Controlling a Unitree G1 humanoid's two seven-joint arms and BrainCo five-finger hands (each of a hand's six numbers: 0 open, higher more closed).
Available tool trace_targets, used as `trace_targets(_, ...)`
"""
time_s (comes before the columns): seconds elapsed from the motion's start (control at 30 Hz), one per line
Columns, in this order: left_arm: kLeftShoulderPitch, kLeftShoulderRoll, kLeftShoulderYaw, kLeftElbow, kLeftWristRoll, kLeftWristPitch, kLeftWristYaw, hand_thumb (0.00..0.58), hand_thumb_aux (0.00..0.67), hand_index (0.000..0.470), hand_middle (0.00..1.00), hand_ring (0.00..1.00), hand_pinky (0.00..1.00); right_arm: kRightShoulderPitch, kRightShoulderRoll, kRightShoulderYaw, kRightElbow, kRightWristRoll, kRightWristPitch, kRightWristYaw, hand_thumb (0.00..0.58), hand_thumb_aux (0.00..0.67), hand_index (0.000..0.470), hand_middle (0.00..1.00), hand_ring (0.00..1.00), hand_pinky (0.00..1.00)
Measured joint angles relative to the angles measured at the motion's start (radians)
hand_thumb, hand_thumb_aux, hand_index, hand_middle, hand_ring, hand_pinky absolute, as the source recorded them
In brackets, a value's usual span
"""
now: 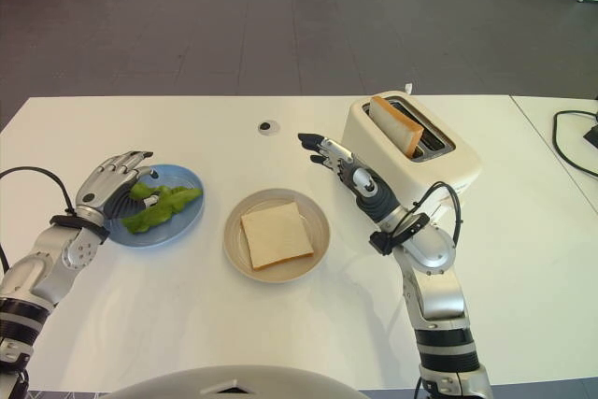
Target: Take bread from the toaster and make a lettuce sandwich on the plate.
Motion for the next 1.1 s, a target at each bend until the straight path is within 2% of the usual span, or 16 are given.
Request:
trace_targets(0.03, -0.008, -0.005, -0.012, 0.037, 0.001, -0.006, 0.0, 0.053, 0.032, 0.022, 0.0, 0.0, 0.0, 0.001, 0.0, 0.0, -0.001, 0.0, 0.0, -0.002, 0.0, 0.0, 0.0, 0.0, 0.0, 0.0)
trace_targets(0.07, -0.013, -0.007, -0.026, 0.068, 0.001, -0.013, 0.001, 0.071, 0.042, 0.029, 0.0, 0.0, 0.0, 0.001, 0.0, 0.0, -0.001, 0.0, 0.0, -0.003, 0.0, 0.0, 0.0, 0.0, 0.0, 0.0)
trace_targets(0.13, -0.026, -0.014, -0.044, 0.128, 0.002, -0.029, 0.002, 0.175, 0.11, 0.077, 0.0, 0.0, 0.0, 0.001, 0.0, 0.0, -0.001, 0.0, 0.0, -0.004, 0.0, 0.0, 0.0, 0.0, 0.0, 0.0)
trace_targets(0.27, -0.052, -0.03, -0.076, 0.196, 0.002, -0.045, 0.002, 0.251, 0.166, 0.116, 0.0, 0.0, 0.0, 0.001, 0.0, 0.0, -0.001, 0.0, 0.0, -0.005, 0.0, 0.0, 0.0, 0.0, 0.0, 0.0)
trace_targets(0.3, -0.057, -0.035, -0.081, 0.203, 0.002, -0.048, 0.002, 0.291, 0.197, 0.138, 0.0, 0.0, 0.0, 0.001, 0.0, 0.0, -0.001, 0.0, 0.0, -0.005, 0.0, 0.0, 0.0, 0.0, 0.0, 0.0)
trace_targets(0.33, -0.059, -0.039, -0.087, 0.208, 0.002, -0.052, 0.003, 0.387, 0.284, 0.199, 0.0, 0.0, 0.0, 0.001, 0.0, 0.0, -0.001, 0.0, 0.0, -0.005, 0.0, 0.0, 0.0, 0.0, 0.0, 0.0)
trace_targets(0.37, -0.064, -0.043, -0.096, 0.213, 0.003, -0.057, 0.003, 0.443, 0.344, 0.241, 0.0, 0.0, 0.0, 0.001, -0.001, 0.0, -0.001, 0.0, 0.0, -0.005, 0.0, 0.0, 0.0, 0.0, 0.0, 0.0)
trace_targets(0.47, -0.086, -0.044, -0.104, 0.214, 0.003, -0.064, 0.006, 0.539, 0.491, 0.345, 0.0, 0.0, 0.0, 0.001, -0.001, 0.0, -0.001, 0.0, 0.0, -0.005, 0.0, 0.0, 0.0, 0.0, 0.0, 0.0)
trace_targets(0.5, -0.092, -0.044, -0.105, 0.217, 0.002, -0.065, 0.006, 0.58, 0.67, 0.47, 0.0, 0.0, 0.0, 0.001, -0.001, 0.0, -0.002, 0.0, 0.0, -0.005, 0.0, 0.0, 0.0, 0.0, 0.0, 0.0)
trace_targets(0.77, -0.088, -0.041, -0.105, 0.192, -0.001, -0.068, -0.003, 0.58, 0.67, 0.47, 0.0, 0.0, 0.0, 0.001, 0.0, 0.001, -0.01, -0.001, 0.0, -0.01, 0.0, 0.0, 0.0, 0.0, 0.0, 0.0)
trace_targets(0.93, -0.044, -0.035, -0.089, 0.105, -0.001, -0.065, -0.005, 0.58, 0.67, 0.47, 0.0, 0.0, 0.0, 0.002, 0.0, 0.002, -0.013, -0.001, 0.0, -0.013, 0.0, 0.0, 0.0, 0.0, 0.0, 0.0)
trace_targets(1.1, -0.003, -0.002, -0.014, -0.011, 0.0, -0.035, 0.023, 0.58, 0.67, 0.47, 0.0, 0.0, 0.0, 0.006, 0.0, 0.003, -0.017, -0.005, -0.001, -0.017, 0.0, 0.0, 0.0, 0.0, 0.0, 0.0)
